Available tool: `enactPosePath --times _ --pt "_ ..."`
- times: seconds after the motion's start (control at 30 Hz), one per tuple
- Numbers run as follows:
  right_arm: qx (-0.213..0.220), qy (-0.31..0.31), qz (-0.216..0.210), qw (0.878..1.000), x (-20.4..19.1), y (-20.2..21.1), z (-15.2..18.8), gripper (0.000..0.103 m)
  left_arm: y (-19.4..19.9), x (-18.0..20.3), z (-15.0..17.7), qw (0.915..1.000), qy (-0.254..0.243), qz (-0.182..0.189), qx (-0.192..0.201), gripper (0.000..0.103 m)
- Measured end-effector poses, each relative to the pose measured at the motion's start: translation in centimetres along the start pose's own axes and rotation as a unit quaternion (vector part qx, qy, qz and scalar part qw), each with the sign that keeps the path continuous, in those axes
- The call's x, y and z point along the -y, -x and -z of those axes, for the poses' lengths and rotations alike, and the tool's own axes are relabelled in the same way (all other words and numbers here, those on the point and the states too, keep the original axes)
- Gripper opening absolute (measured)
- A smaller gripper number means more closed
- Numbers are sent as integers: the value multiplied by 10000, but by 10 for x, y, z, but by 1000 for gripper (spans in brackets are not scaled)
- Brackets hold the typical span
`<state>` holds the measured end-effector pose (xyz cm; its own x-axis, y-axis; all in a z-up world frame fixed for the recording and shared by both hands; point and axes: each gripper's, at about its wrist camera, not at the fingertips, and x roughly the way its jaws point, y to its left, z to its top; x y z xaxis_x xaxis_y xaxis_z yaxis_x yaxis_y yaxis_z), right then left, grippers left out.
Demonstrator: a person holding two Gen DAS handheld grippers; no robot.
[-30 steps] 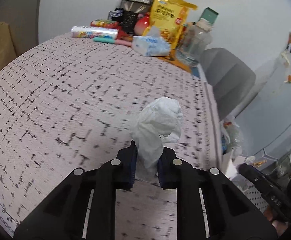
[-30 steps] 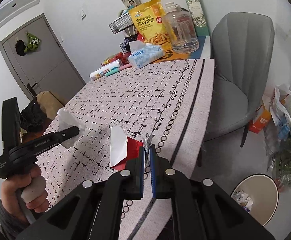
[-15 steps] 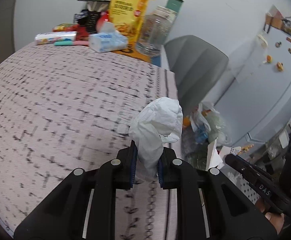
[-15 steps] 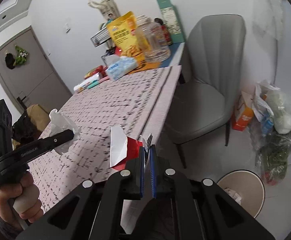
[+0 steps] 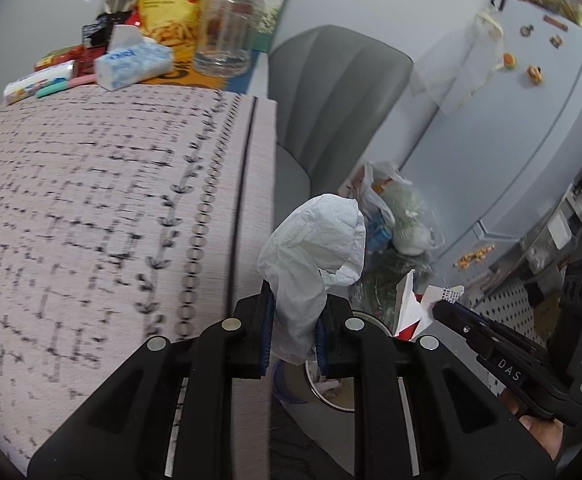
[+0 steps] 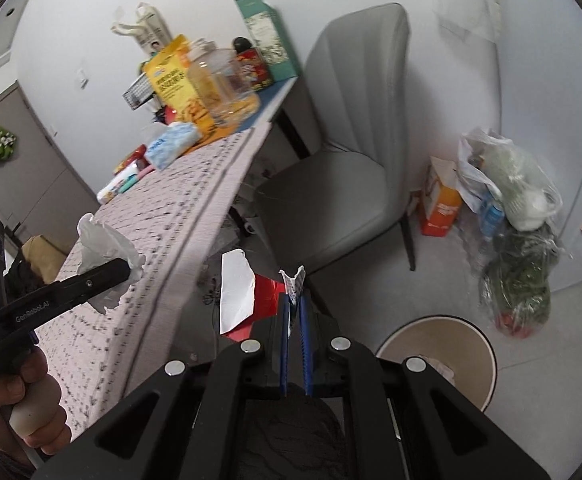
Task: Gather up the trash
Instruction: 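Carry the white tissue and red-white paper over the beige bin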
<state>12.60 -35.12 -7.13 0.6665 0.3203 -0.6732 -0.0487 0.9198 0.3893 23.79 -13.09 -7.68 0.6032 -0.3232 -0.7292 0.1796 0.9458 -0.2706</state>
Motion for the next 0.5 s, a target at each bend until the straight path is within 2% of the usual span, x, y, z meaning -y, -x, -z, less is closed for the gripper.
enactPosePath --times 0.5 --pt "-356 -675 349 9965 88 -31 30 7 -71 53 15 9970 -408 41 -661 17"
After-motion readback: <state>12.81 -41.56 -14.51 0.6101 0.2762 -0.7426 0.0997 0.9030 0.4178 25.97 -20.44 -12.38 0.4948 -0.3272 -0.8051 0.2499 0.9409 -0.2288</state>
